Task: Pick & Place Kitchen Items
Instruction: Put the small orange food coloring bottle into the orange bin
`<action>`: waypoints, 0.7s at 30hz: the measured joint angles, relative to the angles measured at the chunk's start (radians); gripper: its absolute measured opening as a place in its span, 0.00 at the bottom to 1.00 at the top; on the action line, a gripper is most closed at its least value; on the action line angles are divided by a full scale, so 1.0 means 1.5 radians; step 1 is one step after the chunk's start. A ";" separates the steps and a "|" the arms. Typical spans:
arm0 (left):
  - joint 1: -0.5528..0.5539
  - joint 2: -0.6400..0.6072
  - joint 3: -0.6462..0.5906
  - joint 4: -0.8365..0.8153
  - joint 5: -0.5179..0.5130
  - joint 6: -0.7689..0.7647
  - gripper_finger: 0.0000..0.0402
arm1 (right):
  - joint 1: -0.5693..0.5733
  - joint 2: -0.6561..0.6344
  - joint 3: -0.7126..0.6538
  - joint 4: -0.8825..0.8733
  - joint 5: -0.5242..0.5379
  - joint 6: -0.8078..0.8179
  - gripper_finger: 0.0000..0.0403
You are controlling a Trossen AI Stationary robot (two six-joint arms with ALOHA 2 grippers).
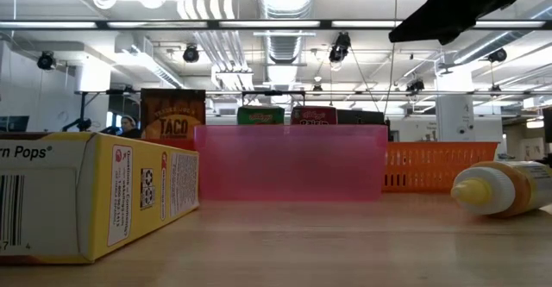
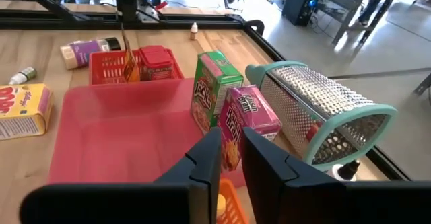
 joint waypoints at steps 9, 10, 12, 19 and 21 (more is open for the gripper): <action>0.014 -0.143 -0.104 0.018 -0.160 -0.169 0.31 | 0.000 0.000 0.000 0.000 -0.001 0.001 0.08; 0.023 -0.152 -0.107 0.004 -0.160 -0.201 0.31 | 0.000 0.000 0.000 0.000 -0.001 0.001 0.08; 0.045 -0.168 -0.107 -0.027 -0.157 -0.236 0.31 | 0.000 0.000 0.000 0.001 -0.001 0.001 0.07; 0.171 -0.163 -0.084 -0.100 -0.084 -0.242 0.31 | -0.001 0.000 0.001 0.014 -0.002 0.000 0.08; 0.227 -0.148 -0.080 -0.116 -0.048 -0.229 0.31 | -0.001 0.000 0.005 0.014 -0.002 0.001 0.09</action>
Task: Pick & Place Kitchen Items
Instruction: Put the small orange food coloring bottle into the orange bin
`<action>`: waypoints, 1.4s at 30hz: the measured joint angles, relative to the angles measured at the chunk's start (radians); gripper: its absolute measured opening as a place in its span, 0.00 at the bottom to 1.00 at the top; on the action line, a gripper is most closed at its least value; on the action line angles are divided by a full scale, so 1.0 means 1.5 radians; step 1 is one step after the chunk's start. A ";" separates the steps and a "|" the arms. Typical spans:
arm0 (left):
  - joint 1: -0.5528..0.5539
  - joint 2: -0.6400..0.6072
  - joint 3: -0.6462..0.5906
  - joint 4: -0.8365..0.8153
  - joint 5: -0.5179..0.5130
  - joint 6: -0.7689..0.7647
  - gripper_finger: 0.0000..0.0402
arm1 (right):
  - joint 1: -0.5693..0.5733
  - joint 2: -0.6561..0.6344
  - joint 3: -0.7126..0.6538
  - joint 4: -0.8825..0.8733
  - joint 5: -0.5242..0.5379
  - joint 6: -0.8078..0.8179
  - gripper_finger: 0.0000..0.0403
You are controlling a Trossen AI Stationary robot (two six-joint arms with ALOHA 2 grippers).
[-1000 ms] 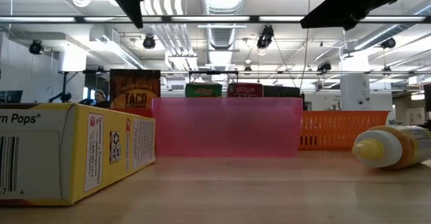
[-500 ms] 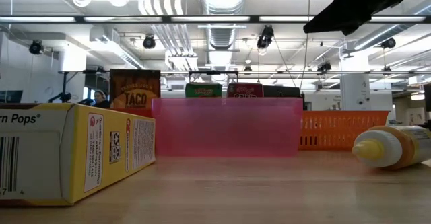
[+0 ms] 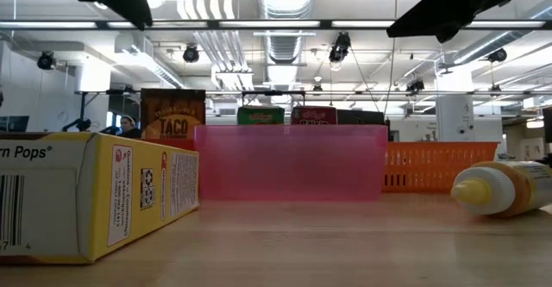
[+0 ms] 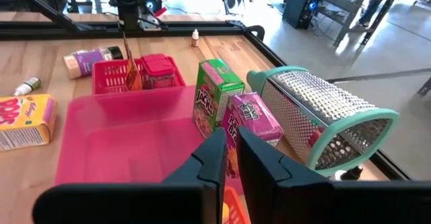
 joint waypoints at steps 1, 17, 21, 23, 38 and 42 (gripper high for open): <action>0.028 0.009 0.002 -0.013 0.019 0.008 0.31 | 0.000 0.000 0.002 0.000 0.000 0.000 0.09; 0.209 0.109 -0.045 -0.114 0.085 0.044 0.31 | 0.000 -0.001 0.001 -0.009 -0.003 0.000 0.07; 0.212 0.136 -0.057 -0.143 0.090 0.029 0.31 | 0.000 -0.001 0.001 -0.009 -0.003 0.000 0.09; 0.220 0.153 -0.058 -0.158 0.089 0.023 0.31 | 0.000 -0.001 0.001 -0.009 -0.003 0.000 0.10; 0.364 0.198 -0.143 0.023 0.196 0.158 0.31 | 0.001 -0.001 0.001 -0.010 -0.040 0.018 0.16; 0.403 0.192 -0.213 0.098 0.271 0.188 0.31 | 0.000 -0.001 -0.001 -0.026 -0.039 0.018 0.18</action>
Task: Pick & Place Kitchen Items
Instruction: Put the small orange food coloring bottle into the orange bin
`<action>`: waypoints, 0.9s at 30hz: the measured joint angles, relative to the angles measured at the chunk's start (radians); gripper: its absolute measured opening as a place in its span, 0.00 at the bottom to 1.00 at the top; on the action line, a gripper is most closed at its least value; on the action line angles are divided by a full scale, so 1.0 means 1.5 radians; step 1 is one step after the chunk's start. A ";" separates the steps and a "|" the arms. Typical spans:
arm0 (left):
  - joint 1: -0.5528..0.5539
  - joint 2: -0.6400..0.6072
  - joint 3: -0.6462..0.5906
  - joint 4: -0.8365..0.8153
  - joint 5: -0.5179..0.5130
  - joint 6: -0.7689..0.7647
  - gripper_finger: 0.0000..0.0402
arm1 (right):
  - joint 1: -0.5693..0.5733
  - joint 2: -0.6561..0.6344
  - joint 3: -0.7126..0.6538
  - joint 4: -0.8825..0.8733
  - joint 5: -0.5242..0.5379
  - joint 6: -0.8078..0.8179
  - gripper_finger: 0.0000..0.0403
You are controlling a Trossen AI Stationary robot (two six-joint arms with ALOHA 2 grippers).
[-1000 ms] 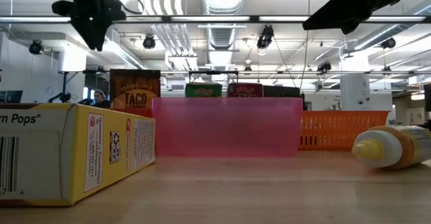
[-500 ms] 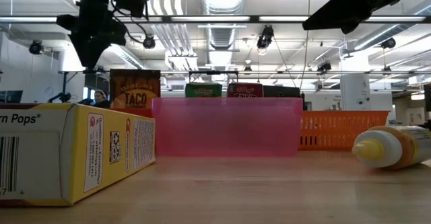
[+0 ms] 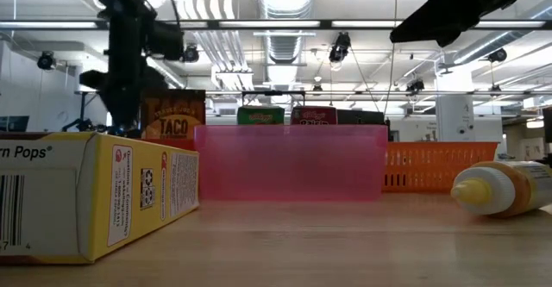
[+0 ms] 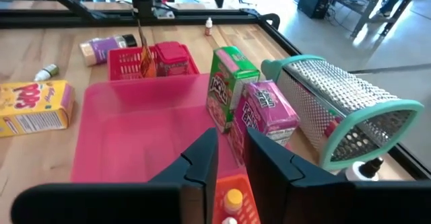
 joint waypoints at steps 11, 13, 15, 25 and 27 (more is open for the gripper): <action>0.057 -0.011 -0.098 -0.001 -0.006 0.032 0.31 | 0.000 0.000 -0.003 -0.017 0.002 0.010 0.19; 0.058 -0.012 -0.106 0.003 -0.006 0.037 0.31 | 0.000 0.000 -0.003 -0.017 0.002 0.010 0.17; 0.061 -0.013 -0.114 0.013 -0.007 0.042 0.31 | 0.000 0.000 -0.003 -0.016 0.002 0.010 0.15; 0.073 -0.021 -0.137 0.042 -0.008 0.057 0.31 | 0.001 0.000 -0.011 -0.018 0.002 0.012 0.10; 0.073 -0.027 -0.137 0.042 -0.008 0.065 0.31 | 0.000 0.000 -0.011 -0.018 0.002 0.012 0.10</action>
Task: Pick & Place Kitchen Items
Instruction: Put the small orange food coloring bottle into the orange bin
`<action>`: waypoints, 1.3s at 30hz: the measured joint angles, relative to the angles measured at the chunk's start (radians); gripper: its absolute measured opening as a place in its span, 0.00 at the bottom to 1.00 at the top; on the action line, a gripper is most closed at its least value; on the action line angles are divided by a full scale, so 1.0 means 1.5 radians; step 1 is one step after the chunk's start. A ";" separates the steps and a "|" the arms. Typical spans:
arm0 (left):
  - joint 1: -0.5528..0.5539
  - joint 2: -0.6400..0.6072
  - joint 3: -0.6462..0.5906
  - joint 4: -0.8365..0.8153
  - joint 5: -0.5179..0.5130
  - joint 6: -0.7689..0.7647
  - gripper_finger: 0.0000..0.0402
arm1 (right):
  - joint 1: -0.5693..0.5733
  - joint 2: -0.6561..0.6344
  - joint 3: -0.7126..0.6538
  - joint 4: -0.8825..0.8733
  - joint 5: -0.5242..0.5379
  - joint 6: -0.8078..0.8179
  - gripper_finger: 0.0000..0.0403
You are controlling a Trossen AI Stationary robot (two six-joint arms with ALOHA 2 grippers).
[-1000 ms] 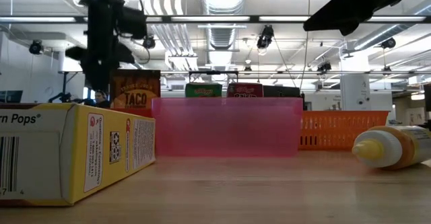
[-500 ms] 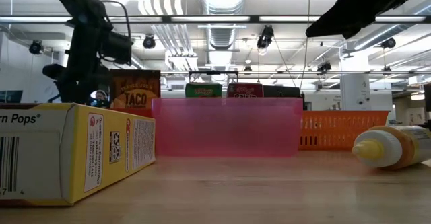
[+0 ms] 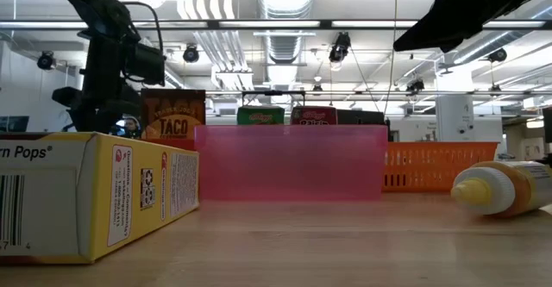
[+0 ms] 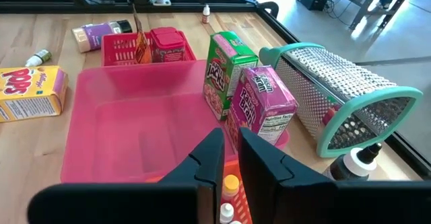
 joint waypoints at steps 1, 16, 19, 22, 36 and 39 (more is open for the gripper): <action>0.000 -0.005 0.000 -0.003 0.000 0.006 0.31 | 0.000 0.000 0.000 0.000 0.000 0.000 0.10; -0.010 -0.180 -0.105 0.051 0.075 -0.051 0.58 | 0.000 0.000 -0.025 0.005 0.006 0.003 0.17; -0.013 -0.189 -0.116 0.054 0.080 -0.088 0.58 | 0.000 0.000 -0.025 0.009 0.007 0.004 0.18; -0.024 -0.193 -0.132 0.066 0.073 -0.131 0.57 | 0.000 0.000 -0.025 0.011 0.007 0.004 0.19; -0.171 -0.204 -0.223 0.190 -0.041 -0.304 0.54 | -0.004 0.000 -0.024 0.012 0.007 0.000 0.11; -0.198 -0.201 -0.235 0.222 -0.063 -0.331 0.54 | -0.005 0.000 -0.024 0.012 0.007 0.000 0.10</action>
